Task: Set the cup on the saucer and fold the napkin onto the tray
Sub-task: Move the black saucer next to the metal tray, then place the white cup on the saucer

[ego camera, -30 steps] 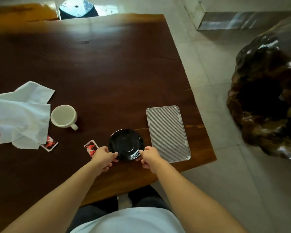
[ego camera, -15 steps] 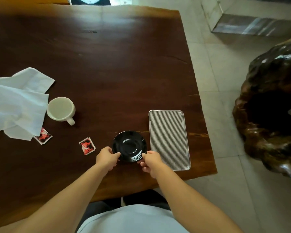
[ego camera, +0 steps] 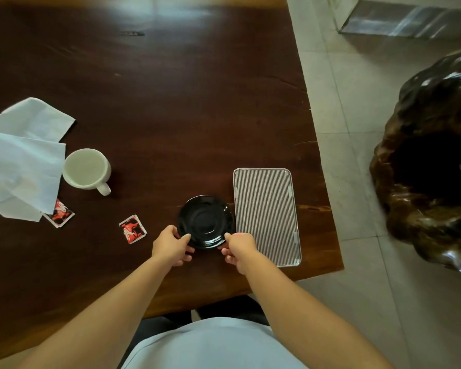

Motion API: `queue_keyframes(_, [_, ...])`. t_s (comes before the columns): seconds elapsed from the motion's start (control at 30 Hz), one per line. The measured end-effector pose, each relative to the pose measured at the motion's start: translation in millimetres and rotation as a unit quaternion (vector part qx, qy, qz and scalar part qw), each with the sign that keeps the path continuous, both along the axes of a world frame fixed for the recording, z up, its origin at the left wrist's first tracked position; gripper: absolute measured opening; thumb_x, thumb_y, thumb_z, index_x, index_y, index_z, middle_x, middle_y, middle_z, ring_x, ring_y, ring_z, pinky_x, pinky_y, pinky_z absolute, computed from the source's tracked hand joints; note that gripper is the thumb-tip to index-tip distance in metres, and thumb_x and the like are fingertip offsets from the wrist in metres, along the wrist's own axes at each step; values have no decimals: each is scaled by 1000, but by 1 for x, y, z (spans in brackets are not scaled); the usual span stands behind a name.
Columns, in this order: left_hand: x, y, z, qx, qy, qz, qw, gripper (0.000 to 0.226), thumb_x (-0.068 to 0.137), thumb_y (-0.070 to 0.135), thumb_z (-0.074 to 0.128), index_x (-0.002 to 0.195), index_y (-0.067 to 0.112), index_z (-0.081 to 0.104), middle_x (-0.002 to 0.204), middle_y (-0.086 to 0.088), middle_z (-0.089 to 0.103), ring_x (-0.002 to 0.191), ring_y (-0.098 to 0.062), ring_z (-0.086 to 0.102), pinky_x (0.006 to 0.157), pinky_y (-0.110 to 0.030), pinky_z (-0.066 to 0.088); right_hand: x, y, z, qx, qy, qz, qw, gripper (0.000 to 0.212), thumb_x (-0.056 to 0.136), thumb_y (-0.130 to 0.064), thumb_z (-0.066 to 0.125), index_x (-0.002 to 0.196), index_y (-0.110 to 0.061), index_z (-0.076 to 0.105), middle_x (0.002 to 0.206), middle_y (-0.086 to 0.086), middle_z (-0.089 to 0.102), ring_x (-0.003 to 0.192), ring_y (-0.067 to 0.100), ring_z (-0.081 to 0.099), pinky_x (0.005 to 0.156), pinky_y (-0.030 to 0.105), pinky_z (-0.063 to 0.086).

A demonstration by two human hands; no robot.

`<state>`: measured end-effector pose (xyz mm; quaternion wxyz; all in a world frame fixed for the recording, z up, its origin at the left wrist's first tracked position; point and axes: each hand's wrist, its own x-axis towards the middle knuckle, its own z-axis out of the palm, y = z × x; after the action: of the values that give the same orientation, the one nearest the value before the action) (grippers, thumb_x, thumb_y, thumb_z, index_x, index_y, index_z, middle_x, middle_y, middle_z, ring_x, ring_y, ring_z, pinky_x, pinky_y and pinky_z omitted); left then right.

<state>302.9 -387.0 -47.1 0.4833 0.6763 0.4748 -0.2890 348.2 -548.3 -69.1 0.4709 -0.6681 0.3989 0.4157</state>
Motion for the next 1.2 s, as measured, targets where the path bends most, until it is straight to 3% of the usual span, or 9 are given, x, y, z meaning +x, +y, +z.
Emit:
queue_keyframes(0.23, [0,-2,-11,11,23,-17,1000,17,99,28,61,109,19,50,85,-3,74,69,-21,76,65,-34,61,-3,-2,-9,-20,-5,12,1000,19,100,-18,56,111,-5,63,102,15,74,61,14,62,48,22,45])
queue_keyframes(0.4, [-2,-8,-15,10,34,-21,999,26,98,26,62,118,21,46,93,-2,74,68,-19,76,50,-27,54,-2,-4,-8,-18,5,5,1000,14,101,-13,53,109,-5,61,90,10,69,64,14,65,50,22,47])
queue_keyframes(0.53, [-4,-9,-16,7,34,-25,999,20,98,24,62,109,22,46,90,0,72,67,-19,75,52,-27,55,-2,-2,-8,-18,12,15,1000,25,101,-13,51,123,-4,60,112,13,69,71,17,70,49,24,51])
queue_keyframes(0.7, [-4,-8,-18,14,42,-45,998,23,98,24,62,109,23,42,101,-2,72,67,-18,76,56,-29,60,-4,0,-8,-21,0,29,999,32,101,-12,51,132,-6,55,120,15,66,75,20,72,54,28,57])
queue_keyframes(0.77, [-8,-9,-21,13,42,-54,998,22,99,25,61,115,20,48,105,-2,74,66,-18,76,57,-30,61,-6,-2,-5,-25,-7,39,999,32,101,-11,51,132,-6,55,118,15,66,73,20,72,57,29,59])
queue_keyframes(0.87, [-7,-9,-23,13,50,-78,996,45,99,24,62,140,17,45,109,-1,75,67,-17,76,52,-28,57,-3,-3,-3,-44,-15,61,997,31,100,-11,52,131,-6,54,116,15,67,71,19,72,55,27,58])
queue_keyframes(0.97, [-20,-1,-12,21,36,-73,996,53,98,21,62,146,12,43,117,-5,73,74,-18,77,60,-30,61,-7,2,11,-38,-39,101,993,29,100,-12,54,128,-6,55,113,14,68,71,18,71,55,27,58])
queue_keyframes(1.13, [-21,-1,-10,80,20,-238,968,30,98,31,58,124,17,62,102,-4,71,85,-21,72,80,-41,62,-7,-2,10,-120,-34,158,979,28,98,-16,58,125,-7,56,100,12,71,73,19,71,64,31,63])
queue_keyframes(1.2, [-23,2,-1,75,-4,-248,966,25,99,30,57,120,21,64,101,-3,71,87,-19,71,83,-41,62,-8,1,14,-119,-45,172,977,26,98,-17,58,122,-7,57,96,10,72,72,19,70,65,30,63])
